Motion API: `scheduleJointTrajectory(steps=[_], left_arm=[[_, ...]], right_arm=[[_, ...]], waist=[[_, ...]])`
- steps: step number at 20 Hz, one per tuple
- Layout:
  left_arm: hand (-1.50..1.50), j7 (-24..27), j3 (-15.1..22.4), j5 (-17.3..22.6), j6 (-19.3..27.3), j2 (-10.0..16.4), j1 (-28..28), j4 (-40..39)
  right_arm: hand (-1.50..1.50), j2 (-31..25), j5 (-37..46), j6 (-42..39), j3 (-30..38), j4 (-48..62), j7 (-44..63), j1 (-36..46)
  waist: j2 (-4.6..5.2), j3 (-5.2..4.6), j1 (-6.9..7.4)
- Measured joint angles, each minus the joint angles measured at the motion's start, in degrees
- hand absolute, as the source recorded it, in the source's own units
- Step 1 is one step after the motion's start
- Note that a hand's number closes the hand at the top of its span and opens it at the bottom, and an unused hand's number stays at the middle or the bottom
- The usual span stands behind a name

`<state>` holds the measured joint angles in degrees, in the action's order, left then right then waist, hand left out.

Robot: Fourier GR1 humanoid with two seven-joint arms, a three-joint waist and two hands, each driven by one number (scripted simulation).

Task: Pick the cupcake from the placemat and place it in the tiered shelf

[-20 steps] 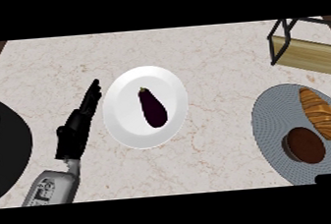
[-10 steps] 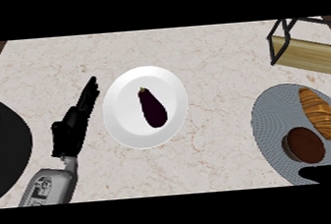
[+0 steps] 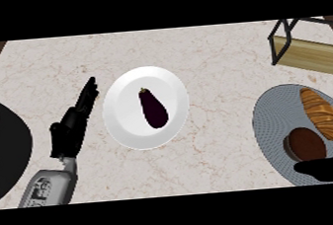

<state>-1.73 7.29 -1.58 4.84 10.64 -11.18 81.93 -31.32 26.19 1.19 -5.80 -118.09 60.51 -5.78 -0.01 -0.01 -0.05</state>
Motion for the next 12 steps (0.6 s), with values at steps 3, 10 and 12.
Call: scheduleJointTrajectory(steps=[3, 10, 12], left_arm=[[0.00, -1.22, 0.87, -1.47, 1.08, -1.47, 0.49, 1.60], [0.00, 1.32, -0.26, -2.21, -0.55, -2.02, 1.42, -0.13], [0.00, 0.66, -1.24, -1.80, -1.31, -1.73, 0.65, -0.40]], right_arm=[[-1.50, 0.99, 0.55, -1.21, 0.64, 0.72, -0.52, -0.42], [-1.50, 3.59, 2.86, -4.42, 1.27, 2.78, -0.22, 1.79], [-1.50, 4.57, 4.11, -4.97, 1.10, 3.29, -0.02, 2.26]], waist=[[-0.03, -0.01, 0.01], [-0.01, 0.00, 0.01], [0.00, -0.01, 0.01]])
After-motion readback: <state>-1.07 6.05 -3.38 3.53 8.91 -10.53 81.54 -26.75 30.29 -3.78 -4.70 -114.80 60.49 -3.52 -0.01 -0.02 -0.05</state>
